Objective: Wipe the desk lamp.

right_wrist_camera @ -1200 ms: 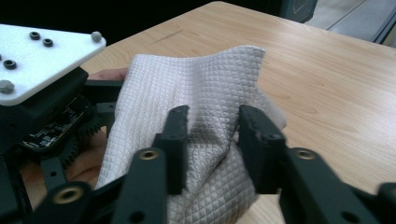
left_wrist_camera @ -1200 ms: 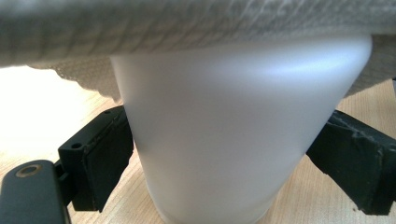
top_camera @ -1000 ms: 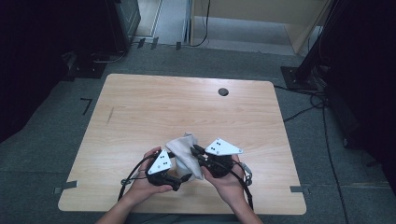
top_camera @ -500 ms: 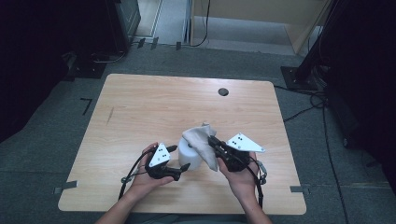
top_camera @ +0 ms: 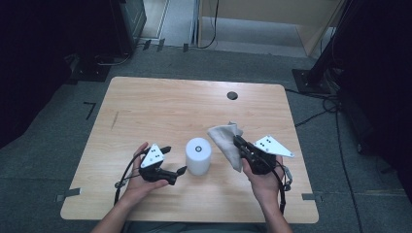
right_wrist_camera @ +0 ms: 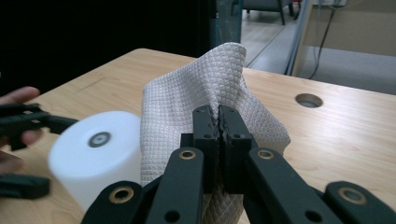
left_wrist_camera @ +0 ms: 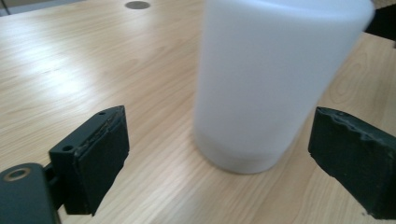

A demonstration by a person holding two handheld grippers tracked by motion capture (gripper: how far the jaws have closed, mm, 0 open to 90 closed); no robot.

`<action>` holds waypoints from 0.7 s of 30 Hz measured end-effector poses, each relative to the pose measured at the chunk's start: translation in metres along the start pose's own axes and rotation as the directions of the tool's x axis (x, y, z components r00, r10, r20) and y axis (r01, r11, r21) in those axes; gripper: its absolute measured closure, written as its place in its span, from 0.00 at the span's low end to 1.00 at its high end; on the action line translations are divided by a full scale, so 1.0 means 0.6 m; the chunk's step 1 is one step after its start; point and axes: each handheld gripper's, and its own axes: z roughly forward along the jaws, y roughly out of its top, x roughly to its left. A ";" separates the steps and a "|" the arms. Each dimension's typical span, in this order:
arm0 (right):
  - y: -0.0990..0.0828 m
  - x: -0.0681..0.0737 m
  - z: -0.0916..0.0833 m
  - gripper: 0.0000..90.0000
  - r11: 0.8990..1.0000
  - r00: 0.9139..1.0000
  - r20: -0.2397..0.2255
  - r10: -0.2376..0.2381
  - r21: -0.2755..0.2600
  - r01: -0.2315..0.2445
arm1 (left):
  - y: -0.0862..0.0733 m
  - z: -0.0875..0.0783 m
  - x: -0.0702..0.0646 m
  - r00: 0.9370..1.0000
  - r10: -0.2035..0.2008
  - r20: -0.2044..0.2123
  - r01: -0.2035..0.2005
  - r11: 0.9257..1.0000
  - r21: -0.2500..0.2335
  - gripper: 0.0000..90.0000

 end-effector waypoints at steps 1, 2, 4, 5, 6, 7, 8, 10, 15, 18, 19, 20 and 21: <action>-0.001 -0.007 -0.001 0.97 1.000 1.000 0.013 -0.002 0.000 0.002 | 0.000 -0.010 0.012 1.000 -0.014 -0.010 0.014 1.000 0.001 0.04; -0.002 -0.010 -0.001 0.97 1.000 1.000 0.021 0.000 0.003 0.000 | -0.002 -0.021 0.026 0.999 -0.032 -0.027 0.031 0.999 -0.004 0.04; -0.006 -0.017 -0.001 0.97 1.000 0.999 0.046 -0.009 0.008 0.009 | -0.006 -0.037 0.047 0.996 -0.059 -0.061 0.058 0.998 -0.008 0.04; -0.009 -0.022 0.000 0.97 1.000 0.998 0.061 -0.014 0.018 0.013 | -0.007 -0.040 0.052 0.996 -0.065 -0.067 0.065 0.998 -0.007 0.04; -0.011 -0.024 0.001 0.97 1.000 0.998 0.067 -0.014 0.021 0.013 | -0.010 -0.048 0.063 0.992 -0.085 -0.092 0.085 0.996 -0.004 0.04; -0.015 -0.030 0.003 0.97 1.000 0.997 0.077 -0.011 0.028 0.009 | -0.013 -0.053 0.073 0.989 -0.101 -0.111 0.102 0.995 0.004 0.04; -0.019 -0.035 0.005 0.97 0.999 0.996 0.088 -0.012 0.037 0.009 | -0.016 -0.059 0.082 0.985 -0.111 -0.129 0.114 0.993 0.015 0.04; -0.029 -0.044 0.011 0.97 0.998 0.993 0.113 -0.019 0.055 0.013 | -0.024 -0.069 0.100 0.976 -0.153 -0.156 0.160 0.987 0.029 0.04; -0.053 -0.065 0.026 0.97 0.995 0.986 0.163 -0.027 0.104 0.010 | -0.041 -0.091 0.139 0.946 -0.234 -0.224 0.249 0.968 0.042 0.04; -0.060 -0.072 0.030 0.95 0.993 0.983 0.181 -0.032 0.116 0.011 | -0.046 -0.097 0.147 0.937 -0.246 -0.248 0.265 0.963 0.045 0.04; -0.062 -0.075 0.031 0.91 0.993 0.981 0.192 -0.033 0.121 0.010 | -0.049 -0.100 0.150 0.932 -0.247 -0.265 0.271 0.961 0.057 0.04; -0.065 -0.080 0.034 0.70 0.991 0.979 0.203 -0.031 0.131 0.004 | -0.053 -0.102 0.153 0.926 -0.248 -0.284 0.280 0.957 0.077 0.04; -0.065 -0.081 0.034 0.65 0.992 0.978 0.204 -0.032 0.130 0.006 | -0.055 -0.103 0.155 0.924 -0.250 -0.289 0.284 0.955 0.081 0.04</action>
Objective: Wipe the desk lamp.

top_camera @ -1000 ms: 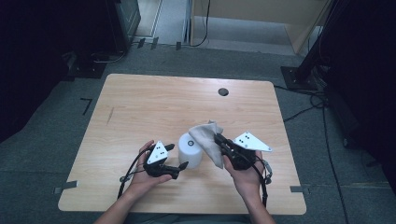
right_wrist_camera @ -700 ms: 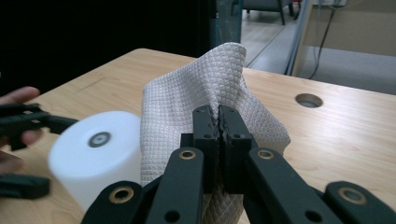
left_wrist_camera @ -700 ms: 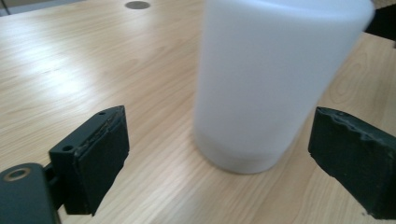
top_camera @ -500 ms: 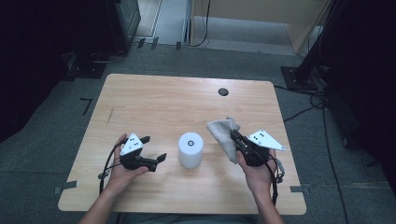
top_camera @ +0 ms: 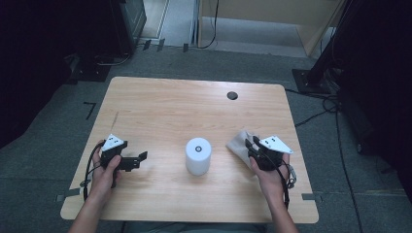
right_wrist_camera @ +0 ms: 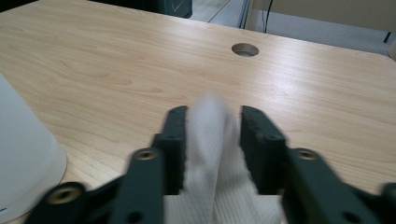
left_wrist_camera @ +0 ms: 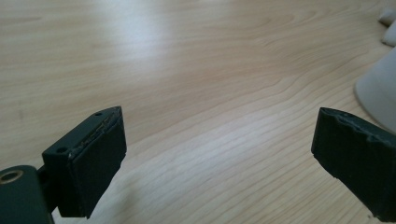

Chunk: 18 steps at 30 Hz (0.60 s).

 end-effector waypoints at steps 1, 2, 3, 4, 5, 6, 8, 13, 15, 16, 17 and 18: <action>0.000 -0.001 0.000 0.60 1.000 1.000 -0.002 0.005 0.000 -0.005 | -0.002 -0.001 0.002 1.000 -0.006 -0.004 0.006 1.000 0.009 0.04; 0.001 -0.002 0.000 0.54 1.000 1.000 0.001 0.017 0.002 -0.017 | -0.004 -0.003 0.005 1.000 -0.006 -0.008 0.006 1.000 0.015 0.04; 0.002 -0.004 -0.001 0.48 1.000 1.000 0.001 0.020 0.005 -0.020 | -0.006 -0.005 0.007 1.000 -0.011 -0.017 0.011 1.000 0.016 0.04; 0.002 -0.005 -0.001 0.40 1.000 1.000 -0.005 0.029 0.012 -0.029 | -0.008 -0.007 0.007 1.000 -0.012 -0.020 0.013 1.000 0.015 0.04; 0.002 -0.006 -0.001 0.33 0.999 1.000 -0.004 0.031 0.021 -0.031 | -0.012 -0.012 0.009 1.000 -0.007 -0.019 0.008 1.000 0.015 0.04; 0.002 -0.008 -0.002 0.25 0.999 0.999 0.000 0.037 0.037 -0.037 | -0.015 -0.015 0.011 1.000 -0.004 -0.015 0.004 1.000 0.018 0.02; 0.000 -0.013 -0.003 0.10 0.997 0.999 -0.014 0.049 0.058 -0.048 | -0.022 -0.023 0.014 1.000 0.002 -0.030 -0.001 1.000 0.029 0.01; -0.008 -0.029 -0.016 0.00 0.994 0.996 -0.059 0.069 0.086 -0.064 | -0.039 -0.045 0.022 0.999 -0.019 -0.047 0.020 0.999 0.027 0.01; -0.015 -0.035 -0.024 0.00 0.995 0.997 -0.048 0.052 0.091 -0.048 | -0.047 -0.050 0.025 0.999 -0.011 -0.054 0.013 0.999 0.039 0.01; -0.020 -0.039 -0.028 0.00 0.995 0.998 -0.046 0.044 0.092 -0.039 | -0.052 -0.052 0.028 0.998 -0.009 -0.060 0.012 0.999 0.049 0.01; -0.027 -0.046 -0.033 0.00 0.994 0.998 -0.046 0.043 0.100 -0.039 | -0.052 -0.052 0.028 0.998 -0.009 -0.060 0.012 0.999 0.049 0.01; -0.033 -0.051 -0.038 0.00 0.993 0.998 -0.046 0.045 0.110 -0.039 | -0.059 -0.055 0.032 0.998 -0.016 -0.064 0.020 0.998 0.055 0.01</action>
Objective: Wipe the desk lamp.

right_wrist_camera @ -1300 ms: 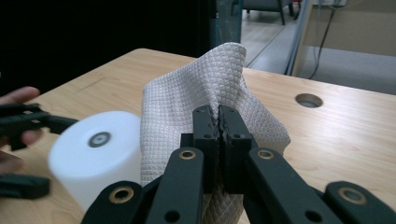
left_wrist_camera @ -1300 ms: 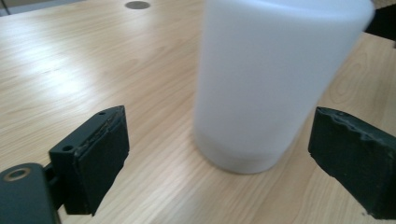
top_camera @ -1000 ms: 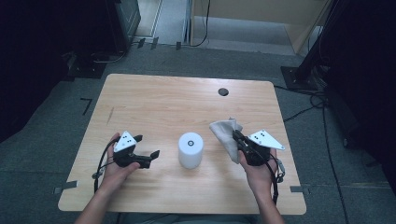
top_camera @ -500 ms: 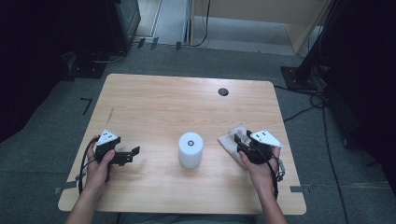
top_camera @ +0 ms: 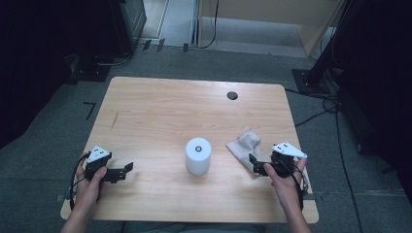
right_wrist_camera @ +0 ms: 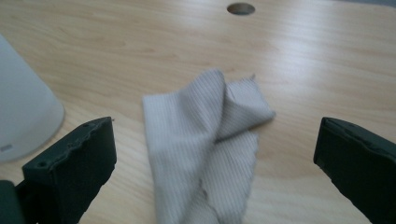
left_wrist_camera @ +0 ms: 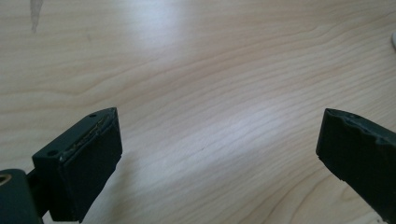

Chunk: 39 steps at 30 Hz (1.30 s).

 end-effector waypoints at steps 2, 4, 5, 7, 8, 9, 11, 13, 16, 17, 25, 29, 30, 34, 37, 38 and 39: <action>-0.013 -0.012 -0.009 0.00 1.000 1.000 0.015 -0.001 0.011 0.000 | -0.007 -0.005 0.006 1.000 -0.006 -0.012 0.006 1.000 0.009 0.01; -0.023 -0.024 -0.017 0.00 1.000 1.000 0.020 0.005 0.015 -0.006 | -0.012 -0.009 0.009 1.000 -0.012 -0.023 0.012 1.000 0.009 0.01; -0.030 -0.030 -0.021 0.00 1.000 1.000 0.022 0.011 0.019 -0.011 | -0.015 -0.011 0.011 1.000 -0.012 -0.027 0.012 1.000 0.011 0.01; -0.042 -0.042 -0.029 0.00 0.999 0.999 0.035 0.017 0.030 -0.018 | -0.022 -0.017 0.015 0.999 -0.017 -0.031 0.018 1.000 0.019 0.01; -0.050 -0.049 -0.033 0.00 0.999 0.999 0.040 0.019 0.036 -0.020 | -0.025 -0.018 0.017 0.999 -0.021 -0.032 0.022 1.000 0.019 0.01; -0.055 -0.053 -0.035 0.00 0.999 0.999 0.041 0.024 0.044 -0.026 | -0.028 -0.021 0.019 0.999 -0.023 -0.029 0.024 1.000 0.020 0.01; -0.068 -0.063 -0.039 0.00 0.998 0.999 0.045 0.020 0.060 -0.023 | -0.033 -0.027 0.024 0.999 -0.024 -0.031 0.024 1.000 0.018 0.01; -0.082 -0.072 -0.044 0.00 0.997 0.999 0.044 0.023 0.075 -0.026 | -0.038 -0.033 0.027 0.999 -0.022 -0.044 0.023 1.000 0.020 0.01; -0.102 -0.085 -0.051 0.00 0.994 0.998 0.058 0.027 0.102 -0.033 | -0.040 -0.035 0.029 0.998 -0.031 -0.052 0.033 0.999 0.025 0.01; -0.109 -0.089 -0.053 0.00 0.993 0.997 0.069 0.020 0.112 -0.028 | -0.041 -0.035 0.029 0.998 -0.027 -0.048 0.029 0.999 0.036 0.01; -0.140 -0.113 -0.038 0.00 0.978 0.992 0.124 0.024 0.203 -0.049 | -0.039 -0.029 0.021 0.998 0.024 -0.051 -0.020 0.997 0.071 0.01; -0.136 -0.119 -0.033 0.00 0.977 0.990 0.134 0.034 0.205 -0.061 | -0.038 -0.025 0.013 0.994 0.059 -0.088 -0.051 0.995 0.090 0.01; -0.136 -0.119 -0.032 0.00 0.977 0.991 0.133 0.033 0.203 -0.060 | -0.038 -0.023 0.009 0.991 0.083 -0.104 -0.072 0.992 0.106 0.01; -0.135 -0.119 -0.028 0.00 0.979 0.990 0.134 0.037 0.193 -0.062 | -0.037 -0.020 0.003 0.988 0.090 -0.122 -0.076 0.991 0.113 0.01; -0.134 -0.119 -0.027 0.00 0.979 0.990 0.134 0.037 0.192 -0.063 | -0.037 -0.019 0.003 0.988 0.088 -0.123 -0.075 0.991 0.110 0.01; -0.134 -0.120 -0.027 0.00 0.979 0.990 0.134 0.037 0.192 -0.062 | -0.036 -0.019 0.003 0.989 0.088 -0.123 -0.075 0.991 0.111 0.01; -0.134 -0.120 -0.027 0.00 0.979 0.990 0.133 0.037 0.192 -0.062 | -0.036 -0.019 0.003 0.988 0.088 -0.123 -0.075 0.991 0.111 0.01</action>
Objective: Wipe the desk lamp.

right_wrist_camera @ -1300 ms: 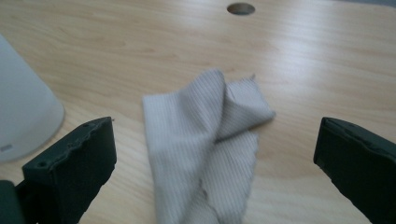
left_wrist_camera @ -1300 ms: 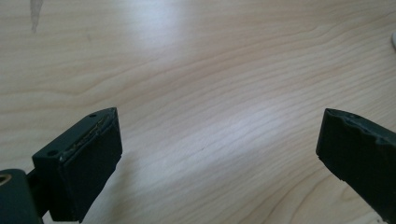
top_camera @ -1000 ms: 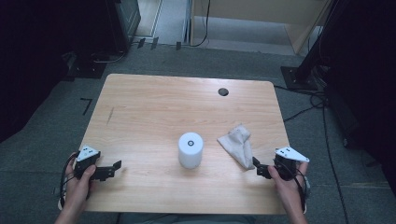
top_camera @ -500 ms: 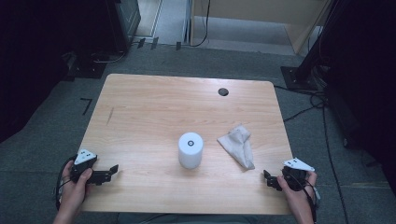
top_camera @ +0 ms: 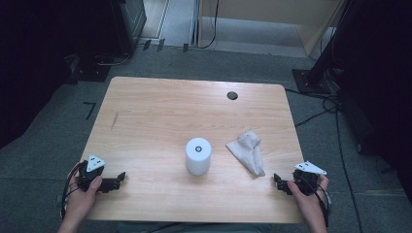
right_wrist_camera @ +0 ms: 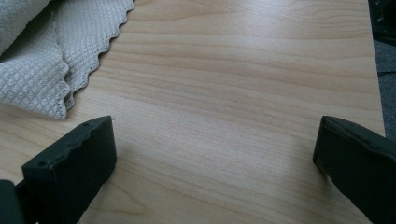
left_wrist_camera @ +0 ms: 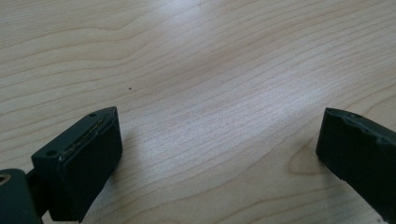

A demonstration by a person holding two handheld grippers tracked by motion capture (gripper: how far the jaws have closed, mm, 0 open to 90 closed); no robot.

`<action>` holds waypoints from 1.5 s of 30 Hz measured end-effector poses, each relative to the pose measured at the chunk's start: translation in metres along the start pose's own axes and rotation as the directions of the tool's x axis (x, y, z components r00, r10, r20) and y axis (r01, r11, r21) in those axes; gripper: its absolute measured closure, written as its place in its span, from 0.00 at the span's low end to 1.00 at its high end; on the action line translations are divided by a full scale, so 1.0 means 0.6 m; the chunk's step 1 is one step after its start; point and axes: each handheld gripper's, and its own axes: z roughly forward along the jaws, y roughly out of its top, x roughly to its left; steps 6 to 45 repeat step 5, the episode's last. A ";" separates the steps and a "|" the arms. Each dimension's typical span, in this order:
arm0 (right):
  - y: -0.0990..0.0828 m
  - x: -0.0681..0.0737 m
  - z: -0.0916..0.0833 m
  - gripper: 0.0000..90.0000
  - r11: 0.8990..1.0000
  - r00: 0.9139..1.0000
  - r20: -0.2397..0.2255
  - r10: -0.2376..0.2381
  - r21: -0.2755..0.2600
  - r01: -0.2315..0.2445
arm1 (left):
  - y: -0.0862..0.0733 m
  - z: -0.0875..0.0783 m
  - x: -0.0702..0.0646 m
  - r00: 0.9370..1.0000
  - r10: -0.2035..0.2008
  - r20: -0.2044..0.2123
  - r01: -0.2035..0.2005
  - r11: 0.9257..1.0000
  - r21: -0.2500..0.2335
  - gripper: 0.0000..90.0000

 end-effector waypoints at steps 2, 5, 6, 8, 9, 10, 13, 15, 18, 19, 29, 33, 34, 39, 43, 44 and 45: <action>0.000 -0.001 0.000 0.00 1.000 1.000 -0.001 -0.002 0.000 0.002 | 0.000 0.000 0.000 1.000 -0.001 0.000 0.001 1.000 0.000 0.01; 0.001 -0.002 0.001 0.00 1.000 1.000 -0.002 -0.006 -0.001 0.006 | 0.001 0.001 0.000 1.000 -0.003 -0.001 0.003 1.000 0.000 0.01; 0.001 -0.002 0.001 0.00 1.000 1.000 -0.002 -0.006 -0.001 0.006 | 0.001 0.001 0.000 1.000 -0.003 -0.001 0.003 1.000 0.000 0.01; 0.001 -0.002 0.001 0.00 1.000 1.000 -0.002 -0.006 -0.001 0.006 | 0.001 0.001 0.000 1.000 -0.003 -0.001 0.003 1.000 0.000 0.01; 0.001 -0.002 0.001 0.00 1.000 1.000 -0.002 -0.006 -0.001 0.006 | 0.001 0.001 0.000 1.000 -0.003 -0.001 0.003 1.000 0.000 0.01; 0.001 -0.002 0.001 0.00 1.000 1.000 -0.002 -0.006 -0.001 0.006 | 0.001 0.001 0.000 1.000 -0.003 -0.001 0.003 1.000 0.000 0.01; 0.001 -0.002 0.001 0.00 1.000 1.000 -0.002 -0.006 -0.001 0.006 | 0.001 0.001 0.000 1.000 -0.003 -0.001 0.003 1.000 0.000 0.01; 0.001 -0.002 0.001 0.00 1.000 1.000 -0.002 -0.006 -0.001 0.006 | 0.001 0.001 0.000 1.000 -0.003 -0.001 0.003 1.000 0.000 0.01; 0.001 -0.002 0.001 0.00 1.000 1.000 -0.002 -0.006 -0.001 0.006 | 0.001 0.001 0.000 1.000 -0.003 -0.001 0.003 1.000 0.000 0.01; 0.001 -0.002 0.001 0.00 1.000 1.000 -0.002 -0.006 -0.001 0.006 | 0.001 0.001 0.000 1.000 -0.003 -0.001 0.003 1.000 0.000 0.01; 0.001 -0.002 0.001 0.00 1.000 1.000 -0.002 -0.006 -0.001 0.006 | 0.001 0.001 0.000 1.000 -0.003 -0.001 0.003 1.000 0.000 0.01; 0.001 -0.002 0.001 0.00 1.000 1.000 -0.002 -0.006 -0.001 0.006 | 0.001 0.001 0.000 1.000 -0.003 -0.001 0.003 1.000 0.000 0.01; 0.001 -0.002 0.001 0.00 1.000 1.000 -0.002 -0.006 -0.001 0.006 | 0.001 0.001 0.000 1.000 -0.003 -0.001 0.003 1.000 0.000 0.01; 0.001 -0.002 0.001 0.00 1.000 1.000 -0.002 -0.006 -0.001 0.006 | 0.001 0.001 0.000 1.000 -0.003 -0.001 0.003 1.000 0.000 0.01; 0.001 -0.002 0.001 0.00 1.000 1.000 -0.002 -0.006 -0.001 0.006 | 0.001 0.001 0.000 1.000 -0.003 -0.001 0.003 1.000 0.000 0.01; 0.001 -0.002 0.001 0.00 1.000 1.000 -0.002 -0.006 -0.001 0.006 | 0.001 0.001 0.000 1.000 -0.003 -0.001 0.003 1.000 0.000 0.01; 0.001 -0.002 0.001 0.00 1.000 1.000 -0.002 -0.006 -0.001 0.006 | 0.001 0.001 0.000 1.000 -0.003 -0.001 0.003 1.000 0.000 0.01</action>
